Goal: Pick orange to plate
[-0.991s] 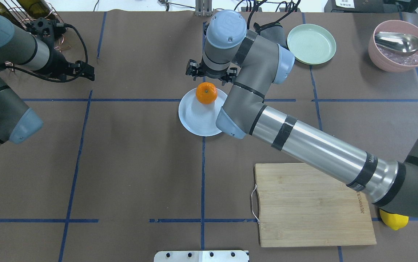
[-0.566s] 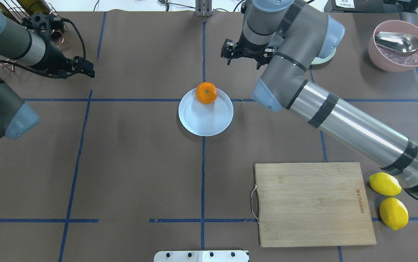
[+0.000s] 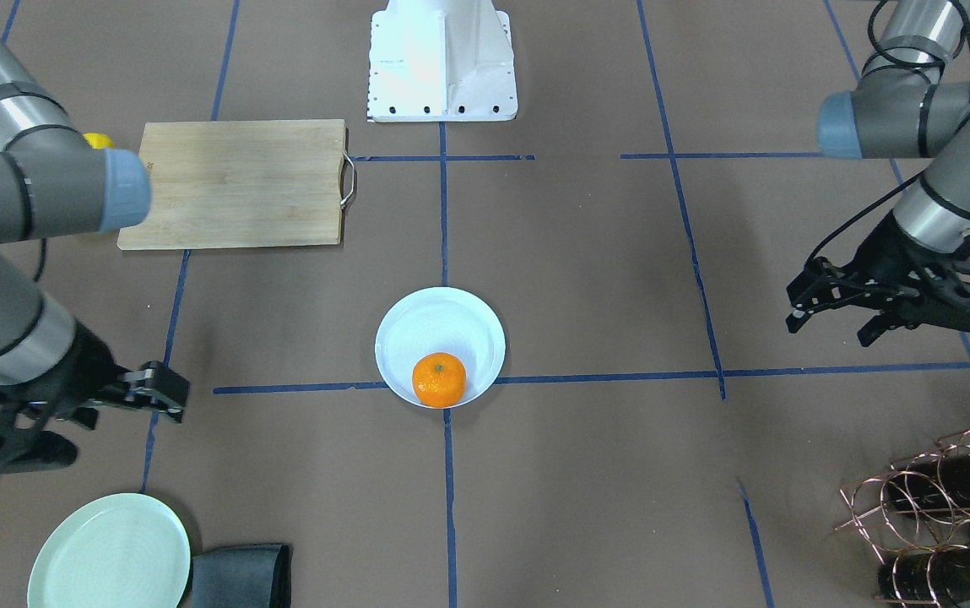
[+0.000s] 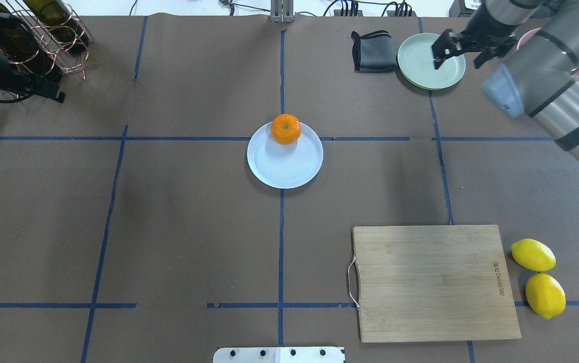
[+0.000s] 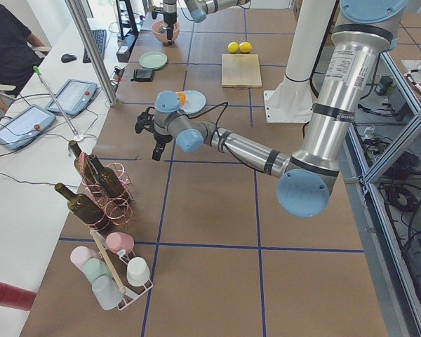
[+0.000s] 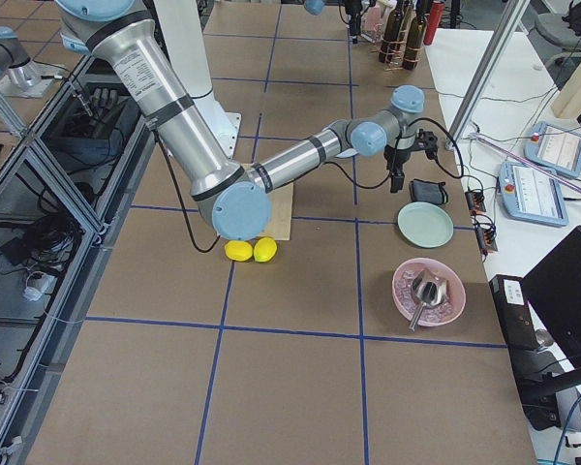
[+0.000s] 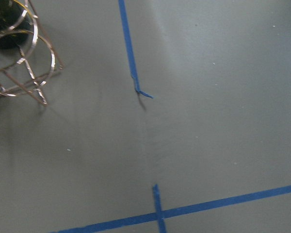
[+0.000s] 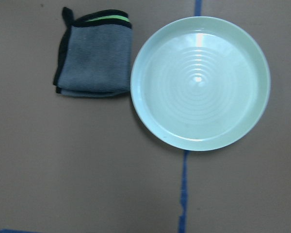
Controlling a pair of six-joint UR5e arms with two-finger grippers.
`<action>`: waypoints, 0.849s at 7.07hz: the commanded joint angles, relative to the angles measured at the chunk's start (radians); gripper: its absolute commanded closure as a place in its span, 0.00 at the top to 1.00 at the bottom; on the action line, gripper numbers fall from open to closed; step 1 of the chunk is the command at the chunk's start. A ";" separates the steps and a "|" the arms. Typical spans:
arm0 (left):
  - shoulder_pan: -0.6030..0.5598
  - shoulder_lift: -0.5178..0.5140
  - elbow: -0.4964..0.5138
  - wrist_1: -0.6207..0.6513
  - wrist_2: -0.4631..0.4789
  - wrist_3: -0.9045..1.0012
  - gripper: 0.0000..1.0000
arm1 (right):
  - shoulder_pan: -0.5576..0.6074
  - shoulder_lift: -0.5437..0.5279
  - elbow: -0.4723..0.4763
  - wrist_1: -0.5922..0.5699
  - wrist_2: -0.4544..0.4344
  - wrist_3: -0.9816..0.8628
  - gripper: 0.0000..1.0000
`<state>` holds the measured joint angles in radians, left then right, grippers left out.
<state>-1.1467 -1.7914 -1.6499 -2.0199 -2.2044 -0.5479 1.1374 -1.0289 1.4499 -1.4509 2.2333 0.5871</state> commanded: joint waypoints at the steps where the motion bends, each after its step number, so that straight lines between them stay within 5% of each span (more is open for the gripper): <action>1: -0.106 0.096 0.001 0.087 -0.034 0.240 1.00 | 0.148 -0.139 -0.011 -0.025 0.019 -0.363 1.00; 4: -0.333 0.126 0.021 0.351 -0.032 0.675 1.00 | 0.371 -0.214 -0.066 -0.205 0.006 -0.899 1.00; 6: -0.468 0.126 0.095 0.459 -0.034 0.884 1.00 | 0.432 -0.291 -0.092 -0.210 0.152 -0.932 1.00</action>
<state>-1.5257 -1.6669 -1.6031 -1.6327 -2.2359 0.1963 1.5280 -1.2706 1.3751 -1.6510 2.2892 -0.3074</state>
